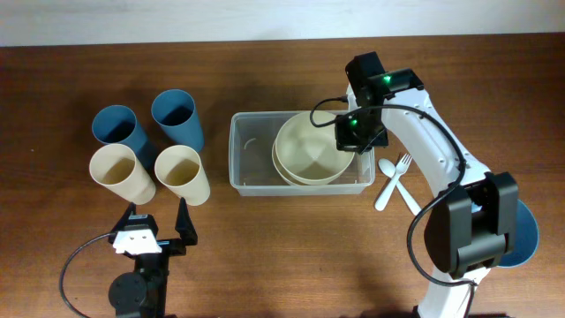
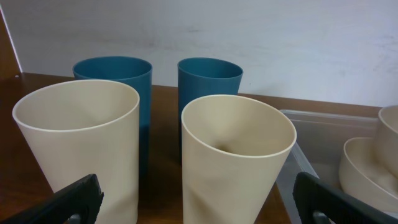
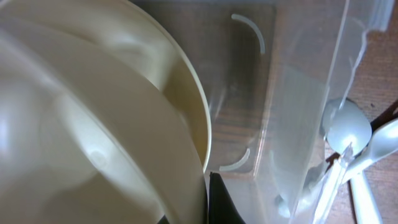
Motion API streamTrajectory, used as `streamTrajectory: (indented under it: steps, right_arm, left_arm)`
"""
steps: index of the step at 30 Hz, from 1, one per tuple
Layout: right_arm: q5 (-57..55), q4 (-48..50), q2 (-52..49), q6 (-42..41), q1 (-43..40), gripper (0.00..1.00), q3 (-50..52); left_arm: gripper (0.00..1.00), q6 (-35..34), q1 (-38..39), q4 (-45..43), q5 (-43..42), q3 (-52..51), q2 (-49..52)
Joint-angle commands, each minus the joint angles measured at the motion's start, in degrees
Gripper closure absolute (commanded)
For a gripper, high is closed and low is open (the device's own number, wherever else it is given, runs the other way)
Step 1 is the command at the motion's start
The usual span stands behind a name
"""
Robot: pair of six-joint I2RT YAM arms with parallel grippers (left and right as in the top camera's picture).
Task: Pack container
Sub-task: 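Carry the second cream bowl left and stack it in the container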
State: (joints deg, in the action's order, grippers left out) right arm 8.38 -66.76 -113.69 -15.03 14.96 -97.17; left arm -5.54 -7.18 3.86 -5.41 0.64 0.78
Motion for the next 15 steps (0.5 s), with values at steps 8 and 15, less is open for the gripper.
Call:
streamTrajectory:
  steps: [8,15]
  right_arm:
    - [-0.46,1.88,0.04,0.02,0.46,0.96,0.52]
    - [0.44,1.88,0.04,1.29,0.57,0.96,0.52]
  left_arm:
    - [0.0,0.92,0.17,0.44,-0.39,-0.07,-0.48]
    - [0.0,0.92,0.17,0.44,-0.39,-0.07,-0.48]
